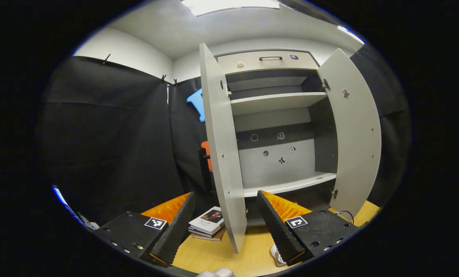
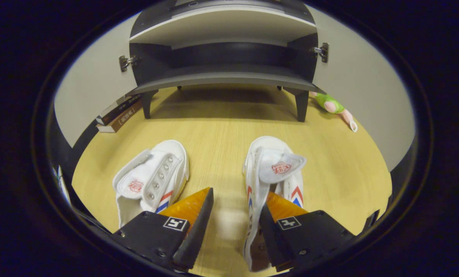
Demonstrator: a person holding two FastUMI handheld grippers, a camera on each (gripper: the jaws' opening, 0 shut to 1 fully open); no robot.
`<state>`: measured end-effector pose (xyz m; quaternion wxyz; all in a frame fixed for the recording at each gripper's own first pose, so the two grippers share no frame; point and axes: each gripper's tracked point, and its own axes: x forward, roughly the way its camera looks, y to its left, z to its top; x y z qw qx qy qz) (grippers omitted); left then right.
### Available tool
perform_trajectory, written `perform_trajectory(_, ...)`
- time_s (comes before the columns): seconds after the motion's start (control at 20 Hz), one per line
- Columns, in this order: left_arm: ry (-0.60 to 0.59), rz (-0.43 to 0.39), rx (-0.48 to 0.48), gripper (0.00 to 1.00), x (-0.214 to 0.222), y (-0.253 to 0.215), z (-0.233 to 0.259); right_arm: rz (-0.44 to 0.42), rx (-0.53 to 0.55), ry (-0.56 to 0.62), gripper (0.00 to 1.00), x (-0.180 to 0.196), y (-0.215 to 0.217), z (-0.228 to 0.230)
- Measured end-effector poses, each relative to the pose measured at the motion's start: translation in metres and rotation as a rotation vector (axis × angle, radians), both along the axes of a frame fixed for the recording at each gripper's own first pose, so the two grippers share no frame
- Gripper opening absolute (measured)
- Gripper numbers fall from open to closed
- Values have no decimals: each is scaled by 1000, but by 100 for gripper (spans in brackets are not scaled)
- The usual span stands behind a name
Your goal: Grab one shoe with the right hand and put it into the shoe cabinet, grab the other shoe with the left hand and put it into the shoe cabinet; then close the right door with the right hand and the left door with the left hand.
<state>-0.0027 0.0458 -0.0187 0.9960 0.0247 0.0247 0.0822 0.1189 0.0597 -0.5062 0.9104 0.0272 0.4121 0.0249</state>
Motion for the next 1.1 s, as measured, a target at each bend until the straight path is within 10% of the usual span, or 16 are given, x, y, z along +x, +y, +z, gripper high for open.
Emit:
perform_trajectory(0.2, 18, -1, 0, 96, 9, -6, -4, -65, 34, -12, 53, 14, -12, -4)
perform_trajectory(0.3, 31, 2, 4, 96, 11, -7, -6, -103, 60, -5, 14, 15, -17, -5)
perform_trajectory(0.7, 26, -11, -5, 96, 11, -9, -5, -88, 134, -12, 3, 14, -15, 28)
perform_trajectory(1.1, 1, -65, -31, 96, 13, -17, -9, 53, 35, -226, 6, 15, -9, 179)
